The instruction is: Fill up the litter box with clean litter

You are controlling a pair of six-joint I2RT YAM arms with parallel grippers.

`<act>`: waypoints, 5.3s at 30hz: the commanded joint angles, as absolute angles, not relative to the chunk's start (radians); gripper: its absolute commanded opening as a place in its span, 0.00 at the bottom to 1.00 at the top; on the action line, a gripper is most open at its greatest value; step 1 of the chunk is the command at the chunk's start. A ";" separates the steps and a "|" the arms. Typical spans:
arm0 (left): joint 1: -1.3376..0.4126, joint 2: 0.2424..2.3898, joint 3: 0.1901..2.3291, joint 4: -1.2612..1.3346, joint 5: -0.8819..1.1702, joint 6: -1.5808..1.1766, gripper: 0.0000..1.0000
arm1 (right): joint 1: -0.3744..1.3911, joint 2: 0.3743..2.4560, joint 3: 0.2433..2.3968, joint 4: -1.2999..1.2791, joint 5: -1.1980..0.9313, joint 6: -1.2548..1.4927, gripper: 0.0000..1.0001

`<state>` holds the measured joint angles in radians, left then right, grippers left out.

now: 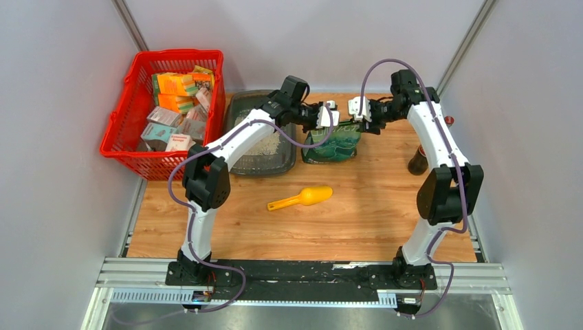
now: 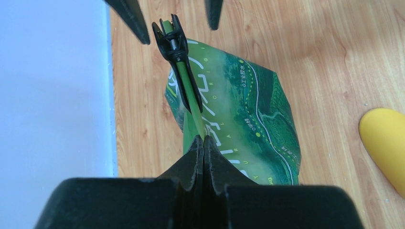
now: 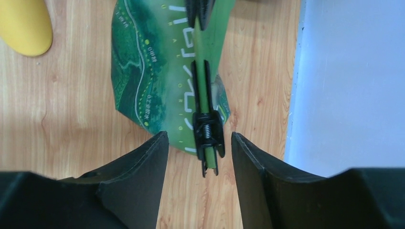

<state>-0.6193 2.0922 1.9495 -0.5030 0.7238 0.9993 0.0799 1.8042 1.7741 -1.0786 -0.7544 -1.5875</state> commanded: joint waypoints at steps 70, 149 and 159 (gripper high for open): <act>-0.513 1.643 1.590 -0.192 0.306 -0.257 0.64 | -0.103 1.657 1.023 -1.115 -0.726 -0.715 0.42; -0.429 1.841 1.902 -0.221 0.850 0.188 0.59 | 0.173 1.812 1.930 -0.715 -0.864 -0.808 0.00; -0.506 1.884 2.005 -0.367 0.862 0.552 0.68 | 0.232 1.724 1.881 -0.655 -0.842 -0.804 0.00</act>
